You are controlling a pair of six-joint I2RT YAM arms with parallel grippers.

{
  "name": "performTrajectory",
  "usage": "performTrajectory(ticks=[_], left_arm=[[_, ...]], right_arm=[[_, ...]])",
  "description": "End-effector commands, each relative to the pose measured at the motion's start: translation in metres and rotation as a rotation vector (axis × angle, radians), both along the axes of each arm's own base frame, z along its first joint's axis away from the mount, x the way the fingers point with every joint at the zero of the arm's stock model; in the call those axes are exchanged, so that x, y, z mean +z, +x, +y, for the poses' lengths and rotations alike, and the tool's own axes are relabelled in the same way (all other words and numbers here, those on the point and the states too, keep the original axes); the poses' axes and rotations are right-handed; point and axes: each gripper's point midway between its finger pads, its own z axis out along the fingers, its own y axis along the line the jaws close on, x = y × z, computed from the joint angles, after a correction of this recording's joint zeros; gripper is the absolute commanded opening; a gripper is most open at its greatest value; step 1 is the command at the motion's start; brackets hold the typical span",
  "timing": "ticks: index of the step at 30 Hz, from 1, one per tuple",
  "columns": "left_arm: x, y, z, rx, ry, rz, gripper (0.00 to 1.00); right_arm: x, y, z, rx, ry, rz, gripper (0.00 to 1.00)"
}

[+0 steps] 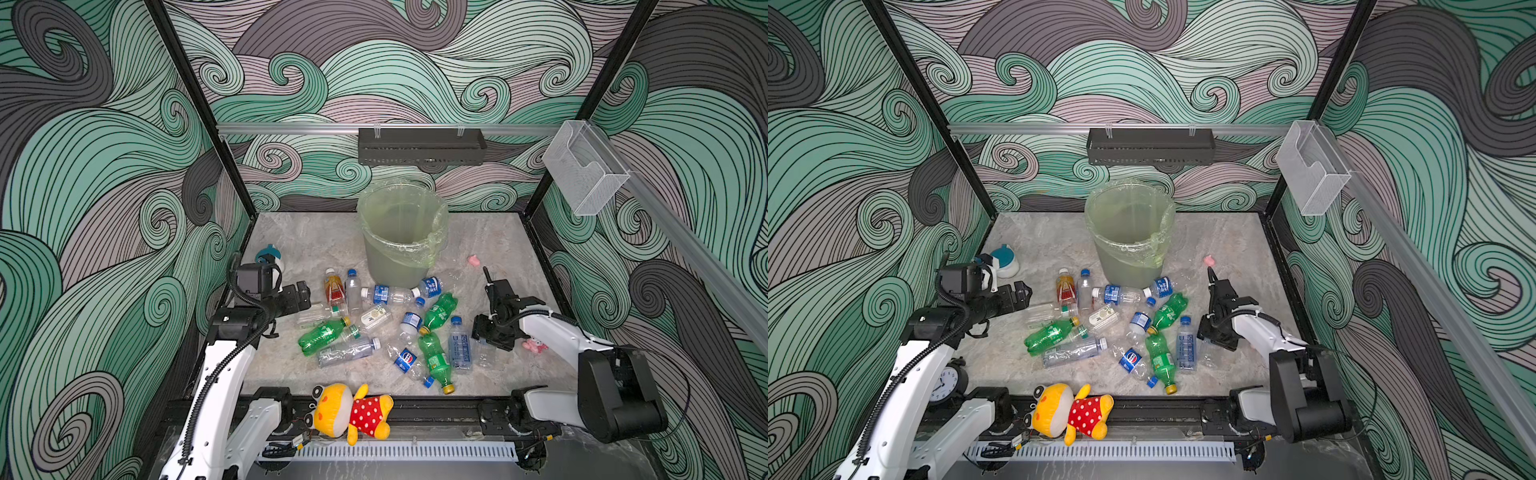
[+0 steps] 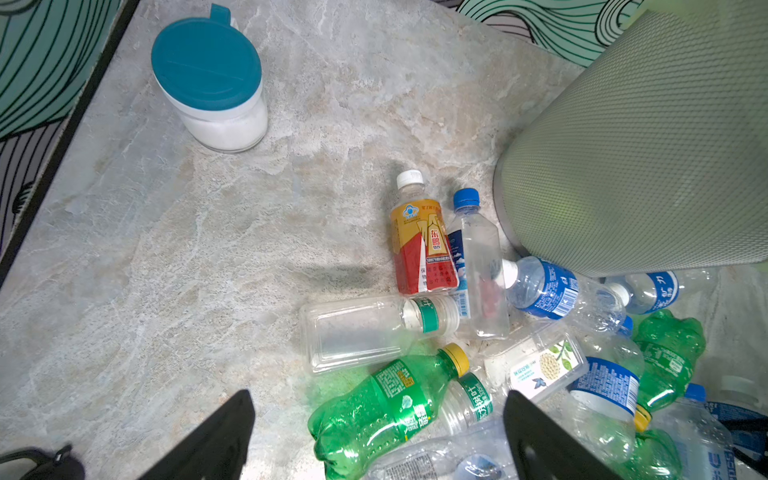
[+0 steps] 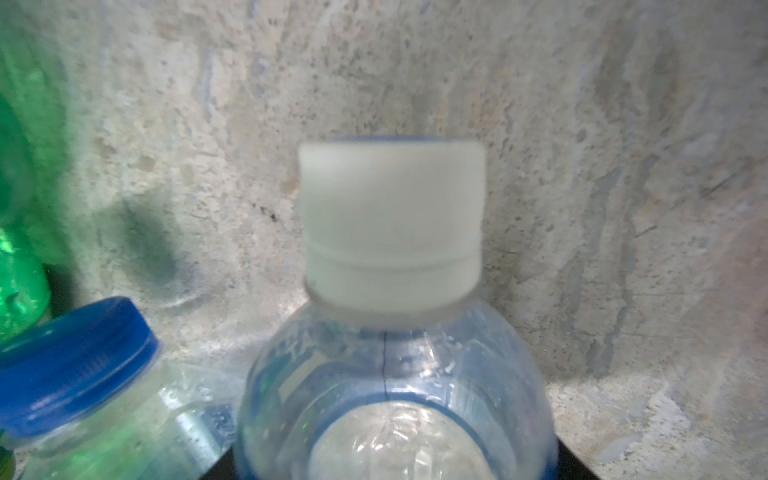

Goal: Throw the plastic bottles in the bin
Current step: 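Lift the water bottle with the right gripper and release it into the bin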

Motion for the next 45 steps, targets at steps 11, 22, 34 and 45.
performTrajectory(ticks=[11, 22, 34, 45], left_arm=[[-0.008, 0.01, -0.002, 0.002, -0.012, 0.006, 0.96], [0.0, 0.011, -0.003, -0.047, 0.023, 0.005, 0.96], [0.005, 0.007, -0.012, -0.154, 0.046, -0.016, 0.96], [0.001, 0.002, -0.018, -0.198, 0.04, -0.009, 0.96]], right_arm=[[0.057, 0.029, -0.011, 0.027, -0.074, -0.191, 0.61], [0.169, 0.051, 0.025, 0.23, 0.094, -0.527, 0.56], [0.267, 0.027, 0.06, 0.452, 0.262, -0.874, 0.55], [0.339, 0.053, 0.086, 0.56, 0.356, -1.044, 0.51]])
